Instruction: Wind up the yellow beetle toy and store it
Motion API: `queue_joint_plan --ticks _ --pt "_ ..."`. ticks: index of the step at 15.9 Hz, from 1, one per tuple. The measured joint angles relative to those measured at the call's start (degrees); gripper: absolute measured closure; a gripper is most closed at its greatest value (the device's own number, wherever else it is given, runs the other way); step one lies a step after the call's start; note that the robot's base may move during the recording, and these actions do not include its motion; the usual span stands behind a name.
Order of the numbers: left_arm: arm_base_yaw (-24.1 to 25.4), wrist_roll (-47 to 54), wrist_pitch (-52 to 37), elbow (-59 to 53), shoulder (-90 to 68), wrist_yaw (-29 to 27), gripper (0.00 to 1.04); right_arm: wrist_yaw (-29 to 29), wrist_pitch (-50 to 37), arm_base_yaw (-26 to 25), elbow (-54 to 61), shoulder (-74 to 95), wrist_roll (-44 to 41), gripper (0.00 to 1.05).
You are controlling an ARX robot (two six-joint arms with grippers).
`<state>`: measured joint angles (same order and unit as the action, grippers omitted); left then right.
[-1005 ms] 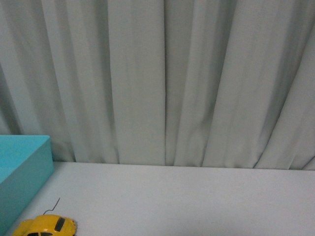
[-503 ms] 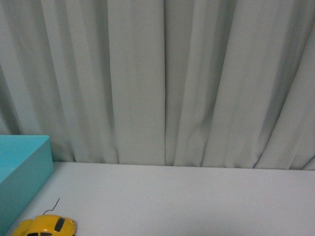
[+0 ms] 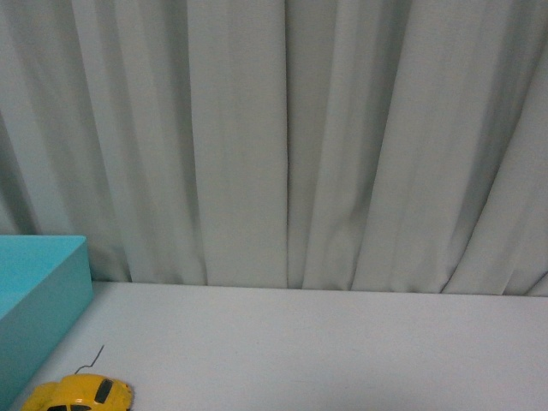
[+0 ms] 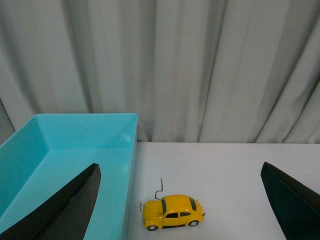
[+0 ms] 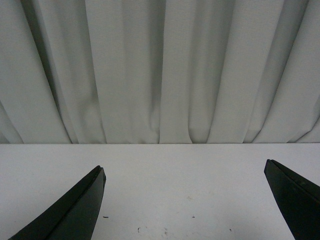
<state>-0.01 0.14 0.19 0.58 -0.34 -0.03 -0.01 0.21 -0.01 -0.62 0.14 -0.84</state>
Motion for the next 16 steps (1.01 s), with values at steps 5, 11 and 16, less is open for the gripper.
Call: queue_joint_plan --ticks 5,11,16 --pt "5.68 -10.25 7.1 11.45 -17.29 -9.35 0.07 0.0 0.02 0.0 0.0 0.02 0.04 0.07" --pt "11.02 1.9 -22.84 27.63 -57.99 0.11 0.07 0.0 0.0 0.0 0.0 0.02 0.02 0.07" --pt "11.74 20.87 -16.46 45.44 -83.76 10.25 0.07 0.0 0.02 0.0 0.0 0.0 0.02 0.07"
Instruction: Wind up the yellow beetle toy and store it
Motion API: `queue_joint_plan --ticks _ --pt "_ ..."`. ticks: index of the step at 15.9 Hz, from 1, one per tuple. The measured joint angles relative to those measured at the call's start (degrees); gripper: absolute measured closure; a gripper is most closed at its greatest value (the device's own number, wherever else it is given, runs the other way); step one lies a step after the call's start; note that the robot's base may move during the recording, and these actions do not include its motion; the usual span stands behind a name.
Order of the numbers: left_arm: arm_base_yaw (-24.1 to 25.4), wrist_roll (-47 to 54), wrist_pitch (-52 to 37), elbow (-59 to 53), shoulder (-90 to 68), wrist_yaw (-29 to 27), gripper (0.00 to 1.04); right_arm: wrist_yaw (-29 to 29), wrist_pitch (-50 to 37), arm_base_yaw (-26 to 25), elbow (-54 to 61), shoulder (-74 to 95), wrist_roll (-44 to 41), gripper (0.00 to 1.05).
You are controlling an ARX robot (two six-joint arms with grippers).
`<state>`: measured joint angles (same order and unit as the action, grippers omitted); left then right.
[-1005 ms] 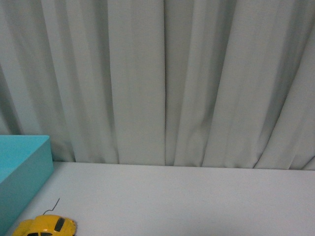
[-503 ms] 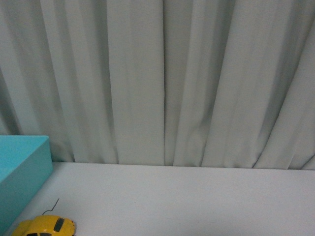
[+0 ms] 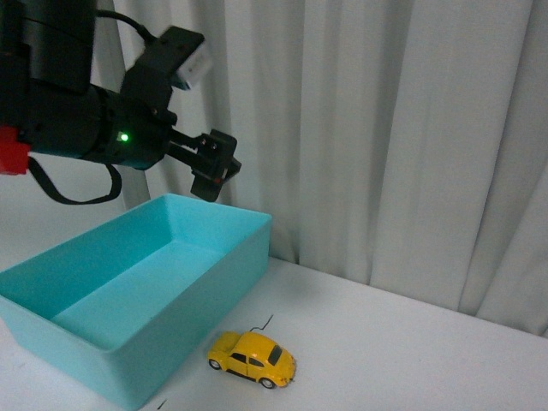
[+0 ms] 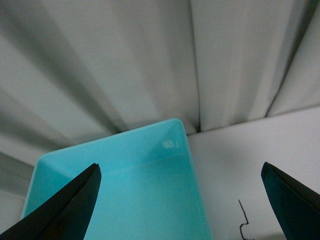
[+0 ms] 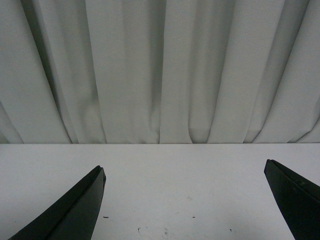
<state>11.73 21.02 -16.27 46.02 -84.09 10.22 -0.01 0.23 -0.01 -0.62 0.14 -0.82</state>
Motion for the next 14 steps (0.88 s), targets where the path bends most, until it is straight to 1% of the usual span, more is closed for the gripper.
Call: queue_joint_plan --ticks 2,5,7,9,10,12,14 --pt "0.09 10.56 10.54 8.61 -5.68 6.34 0.07 0.0 0.0 0.0 0.0 0.02 0.0 0.07" --pt "-2.32 28.61 27.52 18.38 -10.75 9.09 0.07 0.0 0.0 0.0 0.0 0.02 0.0 0.07" --pt "-4.2 40.24 37.24 21.9 -13.62 7.93 0.07 0.0 -0.02 0.0 0.0 0.02 0.0 0.07" --pt "-5.46 50.45 46.1 24.39 -16.26 4.92 0.07 -0.02 -0.02 0.0 0.0 0.02 0.0 0.07" --pt "-6.08 54.12 47.8 24.59 -17.16 3.3 0.07 0.0 -0.02 0.0 0.0 0.02 0.0 0.07" --pt "-7.04 58.95 49.72 24.83 -18.88 2.32 0.07 -0.02 -0.02 0.0 0.0 0.02 0.0 0.07" --pt "-8.68 63.1 51.06 25.05 -22.84 -0.81 0.07 0.0 0.0 0.0 0.0 0.02 0.0 0.07"
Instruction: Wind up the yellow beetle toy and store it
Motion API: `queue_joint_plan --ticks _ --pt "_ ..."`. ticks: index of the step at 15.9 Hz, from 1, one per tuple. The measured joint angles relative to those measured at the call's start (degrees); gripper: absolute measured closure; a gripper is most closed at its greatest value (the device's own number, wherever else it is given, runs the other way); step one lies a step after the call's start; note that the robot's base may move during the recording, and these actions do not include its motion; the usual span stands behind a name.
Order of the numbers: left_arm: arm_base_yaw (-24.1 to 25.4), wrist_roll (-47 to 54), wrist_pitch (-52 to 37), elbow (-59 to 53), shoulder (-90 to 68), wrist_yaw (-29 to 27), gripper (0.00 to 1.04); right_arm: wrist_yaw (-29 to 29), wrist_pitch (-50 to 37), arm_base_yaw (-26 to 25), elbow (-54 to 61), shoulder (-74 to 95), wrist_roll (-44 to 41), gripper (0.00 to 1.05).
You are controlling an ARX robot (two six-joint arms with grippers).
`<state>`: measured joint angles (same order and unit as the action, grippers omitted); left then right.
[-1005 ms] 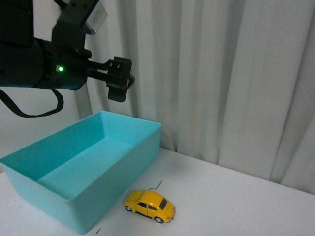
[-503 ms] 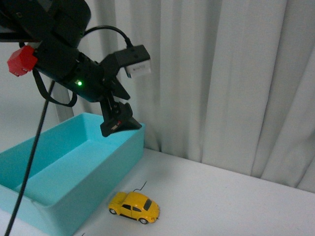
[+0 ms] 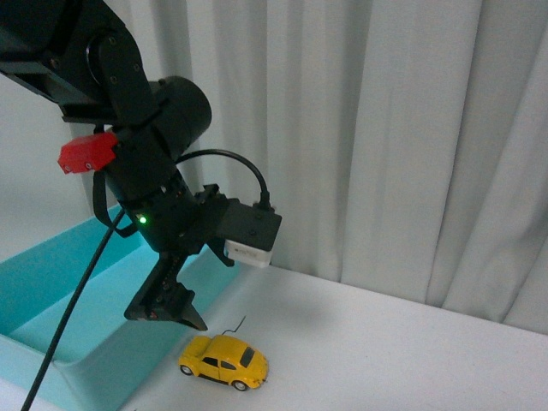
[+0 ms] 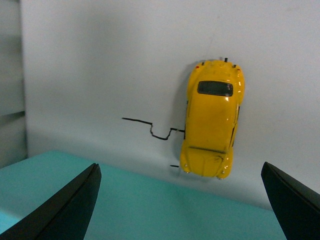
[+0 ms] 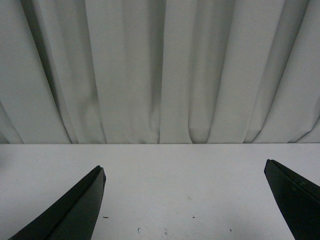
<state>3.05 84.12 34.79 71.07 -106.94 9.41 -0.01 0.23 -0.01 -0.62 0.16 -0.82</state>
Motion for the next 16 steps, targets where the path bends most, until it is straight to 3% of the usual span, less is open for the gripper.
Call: queue_joint_plan --ticks 3,11,14,16 --pt "-2.1 1.9 -2.75 -0.57 -5.92 -1.88 0.07 0.0 0.0 0.0 0.0 0.0 0.0 0.07" --pt "-2.14 3.37 -7.08 -2.43 -10.49 -5.79 0.07 0.0 -0.02 0.0 0.0 0.0 0.0 0.07" --pt "-2.19 2.97 -8.09 -2.45 -11.23 -5.84 0.28 0.0 0.0 0.0 0.0 -0.02 0.0 0.07" --pt "-2.49 2.86 -8.74 -2.49 -11.41 -6.03 0.51 0.0 0.0 0.0 0.0 0.0 0.0 0.07"
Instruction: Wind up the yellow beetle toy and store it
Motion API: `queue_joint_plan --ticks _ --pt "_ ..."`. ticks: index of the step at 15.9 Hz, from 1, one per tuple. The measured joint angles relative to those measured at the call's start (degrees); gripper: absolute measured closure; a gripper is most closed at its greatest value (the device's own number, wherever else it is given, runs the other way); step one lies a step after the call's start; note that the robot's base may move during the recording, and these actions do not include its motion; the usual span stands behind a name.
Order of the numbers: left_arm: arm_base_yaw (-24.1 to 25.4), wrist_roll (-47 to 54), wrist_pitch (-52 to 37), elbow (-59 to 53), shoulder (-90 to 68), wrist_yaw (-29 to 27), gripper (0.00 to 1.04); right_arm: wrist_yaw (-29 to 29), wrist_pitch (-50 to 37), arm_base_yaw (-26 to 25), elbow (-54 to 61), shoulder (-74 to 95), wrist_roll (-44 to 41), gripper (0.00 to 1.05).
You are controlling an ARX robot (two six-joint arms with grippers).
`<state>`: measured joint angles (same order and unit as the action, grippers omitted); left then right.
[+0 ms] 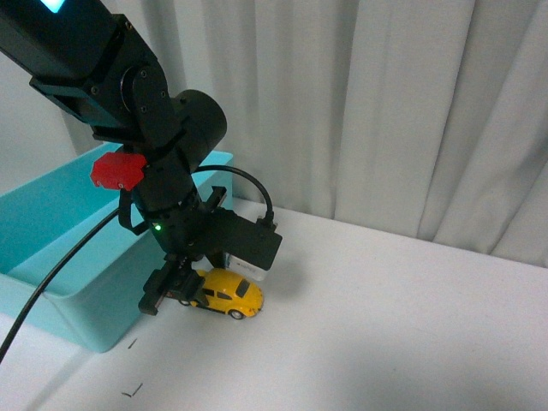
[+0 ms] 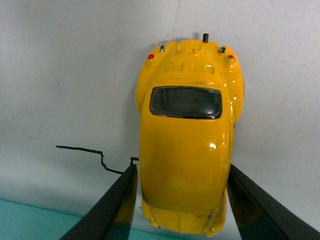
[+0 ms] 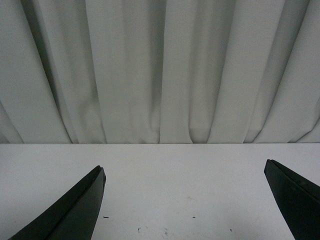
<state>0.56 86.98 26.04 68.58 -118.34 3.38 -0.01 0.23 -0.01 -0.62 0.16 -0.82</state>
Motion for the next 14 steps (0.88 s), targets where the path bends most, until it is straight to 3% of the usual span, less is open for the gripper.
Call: queue_joint_plan --ticks 2,5,8,11,14 --pt "-0.17 -0.22 0.13 0.0 -0.04 0.48 0.65 0.0 -0.02 0.0 0.0 0.0 0.0 0.07" --pt "-0.2 -1.6 2.82 0.11 0.48 3.28 0.66 0.0 -0.02 0.0 0.0 -0.02 0.0 0.07" --pt "0.44 -8.66 6.75 0.94 6.19 16.76 0.67 0.0 0.0 0.0 0.0 0.0 0.0 0.07" --pt "2.78 -13.4 8.7 3.37 13.79 25.59 0.67 0.0 -0.02 0.0 0.0 0.0 0.0 0.07" --pt "10.97 -22.97 2.58 9.07 18.88 33.46 0.67 0.0 0.0 0.0 0.0 0.0 0.0 0.07"
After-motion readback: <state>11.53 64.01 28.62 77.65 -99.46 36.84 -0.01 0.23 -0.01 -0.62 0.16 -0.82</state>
